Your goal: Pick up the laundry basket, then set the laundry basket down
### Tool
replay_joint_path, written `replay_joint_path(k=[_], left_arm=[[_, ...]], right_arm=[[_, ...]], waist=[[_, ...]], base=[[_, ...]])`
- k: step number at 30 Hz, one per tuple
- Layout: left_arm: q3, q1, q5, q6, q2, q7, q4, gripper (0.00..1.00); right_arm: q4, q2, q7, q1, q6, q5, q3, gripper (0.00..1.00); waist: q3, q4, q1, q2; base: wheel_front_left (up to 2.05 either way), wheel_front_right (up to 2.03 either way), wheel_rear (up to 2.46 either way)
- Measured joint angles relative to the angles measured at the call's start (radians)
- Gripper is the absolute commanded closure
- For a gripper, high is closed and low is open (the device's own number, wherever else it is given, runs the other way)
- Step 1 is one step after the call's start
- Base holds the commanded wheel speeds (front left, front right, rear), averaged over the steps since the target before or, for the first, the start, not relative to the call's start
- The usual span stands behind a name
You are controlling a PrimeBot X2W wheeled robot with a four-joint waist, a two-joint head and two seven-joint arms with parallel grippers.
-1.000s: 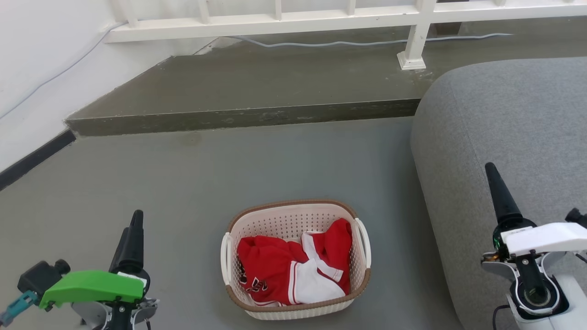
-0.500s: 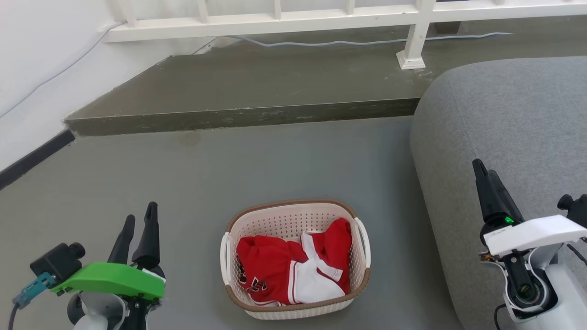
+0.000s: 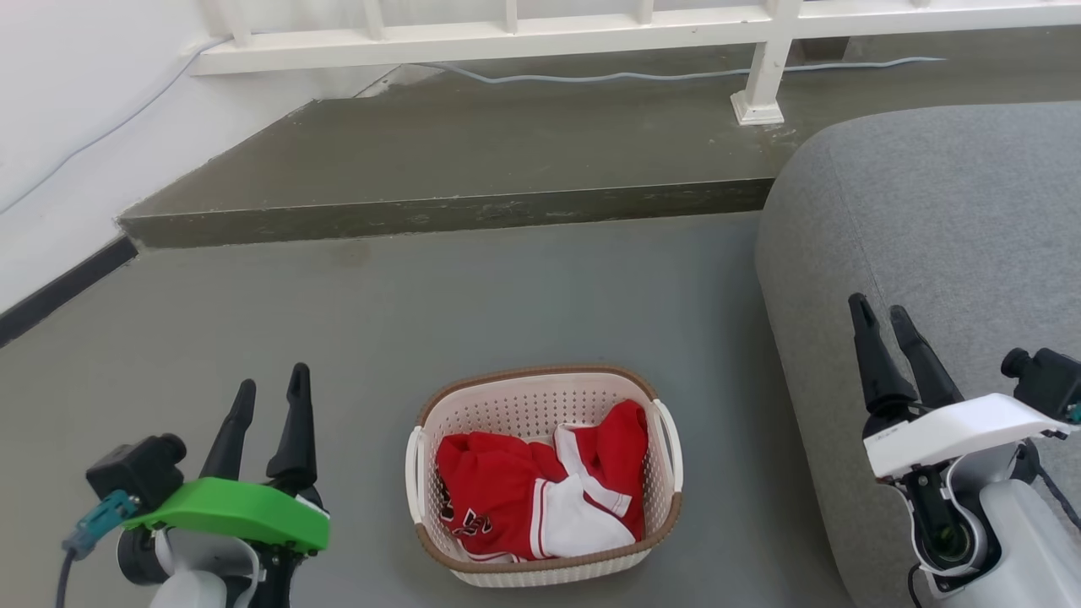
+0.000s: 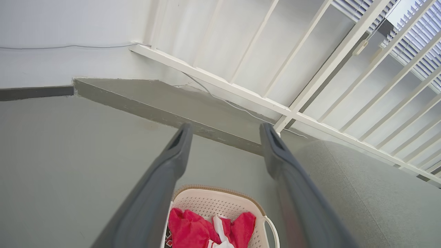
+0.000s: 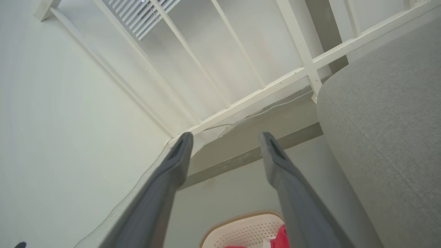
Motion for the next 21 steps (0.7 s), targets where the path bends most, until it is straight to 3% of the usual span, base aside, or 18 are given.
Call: replay_joint_path(k=[21], left_arm=[[-0.027, -0.012, 0.247, 0.001, -0.013, -0.063, -0.027, 0.00]], right_arm=[[-0.006, 0.000, -0.060, -0.020, -0.016, -0.264, 0.029, 0.00]], waist=[[0.000, 0.000, 0.0000, 0.0000]], base=[[0.00, 0.00, 0.00]])
